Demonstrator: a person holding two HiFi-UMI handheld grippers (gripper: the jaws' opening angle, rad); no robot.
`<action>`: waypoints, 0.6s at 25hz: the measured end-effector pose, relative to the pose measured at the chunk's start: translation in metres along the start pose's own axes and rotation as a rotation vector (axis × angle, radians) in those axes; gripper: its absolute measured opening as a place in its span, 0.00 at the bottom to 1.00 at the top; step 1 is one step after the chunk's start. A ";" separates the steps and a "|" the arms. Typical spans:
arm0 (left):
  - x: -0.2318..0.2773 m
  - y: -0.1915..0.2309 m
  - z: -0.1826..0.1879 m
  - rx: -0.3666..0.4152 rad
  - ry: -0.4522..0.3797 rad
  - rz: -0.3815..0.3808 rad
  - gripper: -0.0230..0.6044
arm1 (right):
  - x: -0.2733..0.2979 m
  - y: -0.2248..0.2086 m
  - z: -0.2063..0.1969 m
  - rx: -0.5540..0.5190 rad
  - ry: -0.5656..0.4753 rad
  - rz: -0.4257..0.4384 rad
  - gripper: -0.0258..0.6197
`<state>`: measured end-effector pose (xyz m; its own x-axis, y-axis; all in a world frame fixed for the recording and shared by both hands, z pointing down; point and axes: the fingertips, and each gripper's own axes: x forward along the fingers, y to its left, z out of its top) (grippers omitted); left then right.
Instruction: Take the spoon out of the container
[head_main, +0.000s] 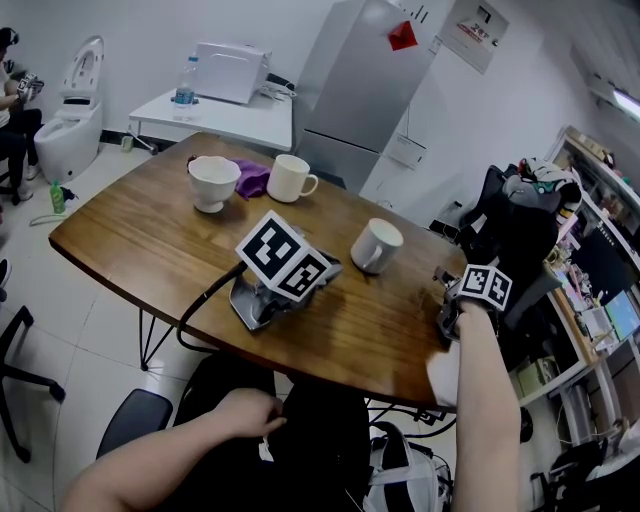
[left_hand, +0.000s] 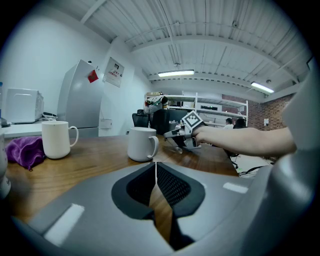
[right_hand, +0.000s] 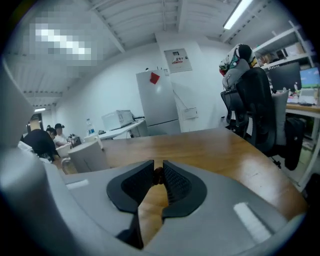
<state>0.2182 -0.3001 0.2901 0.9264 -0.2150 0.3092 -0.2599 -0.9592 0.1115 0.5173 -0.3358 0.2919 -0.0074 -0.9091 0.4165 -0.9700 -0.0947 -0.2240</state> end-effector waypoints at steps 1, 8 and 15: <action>0.000 0.000 0.000 0.000 0.000 0.000 0.06 | 0.001 0.000 -0.001 -0.028 0.020 -0.015 0.13; -0.005 0.001 -0.002 -0.003 0.006 0.009 0.06 | 0.013 0.010 -0.014 -0.185 0.120 -0.059 0.13; 0.009 -0.011 0.005 -0.017 -0.016 -0.030 0.06 | -0.001 0.000 -0.022 -0.273 0.210 -0.090 0.13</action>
<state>0.2309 -0.2926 0.2872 0.9382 -0.1893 0.2898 -0.2364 -0.9620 0.1368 0.5123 -0.3256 0.3107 0.0586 -0.7961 0.6023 -0.9980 -0.0326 0.0541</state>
